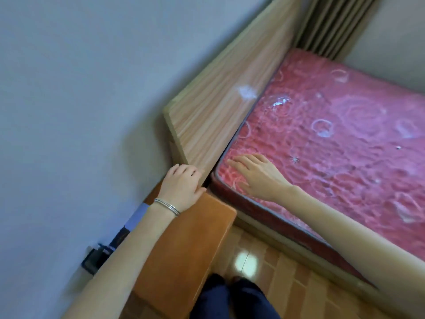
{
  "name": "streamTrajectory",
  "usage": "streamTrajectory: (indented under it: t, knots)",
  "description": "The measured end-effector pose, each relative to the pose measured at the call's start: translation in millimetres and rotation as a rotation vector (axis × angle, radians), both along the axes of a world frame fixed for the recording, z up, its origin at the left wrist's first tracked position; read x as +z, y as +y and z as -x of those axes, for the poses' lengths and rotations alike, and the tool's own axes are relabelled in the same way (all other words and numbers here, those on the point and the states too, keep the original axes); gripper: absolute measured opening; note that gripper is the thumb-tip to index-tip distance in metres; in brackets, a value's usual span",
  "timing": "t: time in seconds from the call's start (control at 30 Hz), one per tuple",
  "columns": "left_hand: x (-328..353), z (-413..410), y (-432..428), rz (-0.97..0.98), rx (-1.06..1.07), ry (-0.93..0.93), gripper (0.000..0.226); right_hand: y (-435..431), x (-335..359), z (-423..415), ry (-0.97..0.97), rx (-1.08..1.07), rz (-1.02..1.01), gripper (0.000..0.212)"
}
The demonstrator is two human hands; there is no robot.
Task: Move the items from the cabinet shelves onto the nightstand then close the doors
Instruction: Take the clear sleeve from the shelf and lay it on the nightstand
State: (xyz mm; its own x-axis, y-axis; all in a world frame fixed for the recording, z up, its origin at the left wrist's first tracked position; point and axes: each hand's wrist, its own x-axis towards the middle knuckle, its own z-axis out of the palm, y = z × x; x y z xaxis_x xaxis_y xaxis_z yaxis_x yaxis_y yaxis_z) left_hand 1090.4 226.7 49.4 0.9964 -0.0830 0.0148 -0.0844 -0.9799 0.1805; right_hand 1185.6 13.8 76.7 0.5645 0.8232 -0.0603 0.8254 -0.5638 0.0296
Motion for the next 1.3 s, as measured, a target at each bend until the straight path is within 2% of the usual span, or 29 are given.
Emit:
streamTrajectory:
  t: [0.13, 0.27, 0.43, 0.5, 0.67, 0.8, 1.0, 1.13, 1.3]
  knots:
    - [47, -40, -70, -0.034, -0.282, -0.163, 0.051, -85, 31, 20, -0.11, -0.212, -0.042, 0.062]
    - [68, -53, -167, -0.042, -0.544, -0.254, 0.062, -181, 51, 70, -0.209, -0.459, -0.051, 0.058]
    - [81, -18, -308, -0.018, -0.896, -0.306, 0.065, -307, 58, 189, -0.212, -0.853, -0.021, 0.058]
    - [82, 11, -362, -0.004, -1.038, -0.33, 0.059, -349, 57, 249, -0.197, -1.002, 0.005, 0.062]
    - [87, 122, -492, 0.055, -1.358, -0.347, 0.059, -421, 66, 422, -0.19, -1.318, 0.068, 0.063]
    - [95, 246, -588, 0.11, -1.63, -0.355, 0.07, -460, 80, 576, -0.182, -1.56, 0.132, 0.062]
    - [121, 433, -694, 0.236, -1.901, -0.392, 0.068, -492, 119, 787, -0.2, -1.925, 0.2, 0.057]
    - [145, 542, -742, 0.31, -2.075, -0.443, 0.059, -491, 146, 891, -0.298, -2.149, 0.176, 0.055]
    - [164, 640, -788, 0.36, -2.232, -0.464, 0.057, -499, 158, 978, -0.356, -2.313, 0.183, 0.053]
